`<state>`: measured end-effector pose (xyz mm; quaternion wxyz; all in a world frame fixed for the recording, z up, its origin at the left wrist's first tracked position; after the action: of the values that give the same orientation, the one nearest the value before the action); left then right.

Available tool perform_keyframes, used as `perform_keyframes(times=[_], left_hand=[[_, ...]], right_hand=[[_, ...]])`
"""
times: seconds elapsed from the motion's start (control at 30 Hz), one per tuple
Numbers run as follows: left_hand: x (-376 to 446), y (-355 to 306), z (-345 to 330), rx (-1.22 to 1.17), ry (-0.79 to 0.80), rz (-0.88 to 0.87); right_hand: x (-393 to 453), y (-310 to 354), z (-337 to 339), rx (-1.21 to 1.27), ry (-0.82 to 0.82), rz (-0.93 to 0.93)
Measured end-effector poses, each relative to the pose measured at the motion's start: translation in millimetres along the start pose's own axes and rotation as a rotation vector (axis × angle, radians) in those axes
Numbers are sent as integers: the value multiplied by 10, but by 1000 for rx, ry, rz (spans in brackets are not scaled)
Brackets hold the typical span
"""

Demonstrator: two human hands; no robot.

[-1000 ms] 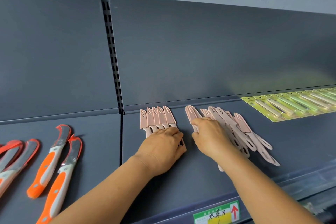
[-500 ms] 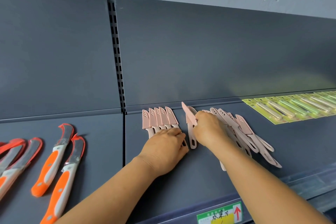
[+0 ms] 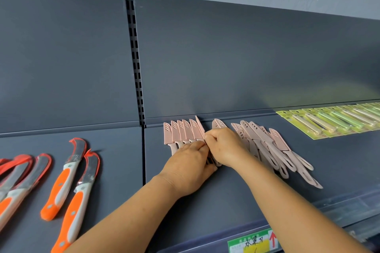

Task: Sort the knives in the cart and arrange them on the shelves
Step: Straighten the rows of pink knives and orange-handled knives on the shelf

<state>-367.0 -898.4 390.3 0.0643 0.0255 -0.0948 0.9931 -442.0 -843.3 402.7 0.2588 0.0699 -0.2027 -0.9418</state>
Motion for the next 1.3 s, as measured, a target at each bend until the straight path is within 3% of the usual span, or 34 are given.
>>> perform_keyframes(times=[0.23,0.47,1.0,1.07,1.2,1.3], left_hand=[[-28,24,38,-63,-44,-20],[-6,-59,-10,13,-23,-91],[15,-65,-50,100,-2,-17],[12,-66,-55,63,4,-27],[21,-69,-55,33,9,-35],[27,-66,-60,26,13,-37]], right_hand=[[21,-49,-40,-9,30,-42],[-23,-246,-76,-181,39,-101],[-57,-252,66,-334,8,-183],[-51,-264,127,-264,-40,-177],[-35,-293,107,122,-31,-148],[-33,-290,25,210,1,-171]])
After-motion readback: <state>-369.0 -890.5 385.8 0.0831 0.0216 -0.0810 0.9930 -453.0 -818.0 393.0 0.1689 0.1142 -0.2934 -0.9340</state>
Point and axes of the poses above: each hand's wrist, its own x-axis towards the middle knuckle, its own z-axis out of the back of the hand, y = z × x, the point moved 9 cm from there along x, towards the middle knuckle, and after that the axes turned 11 degrees about y, right-handed, at the moved point
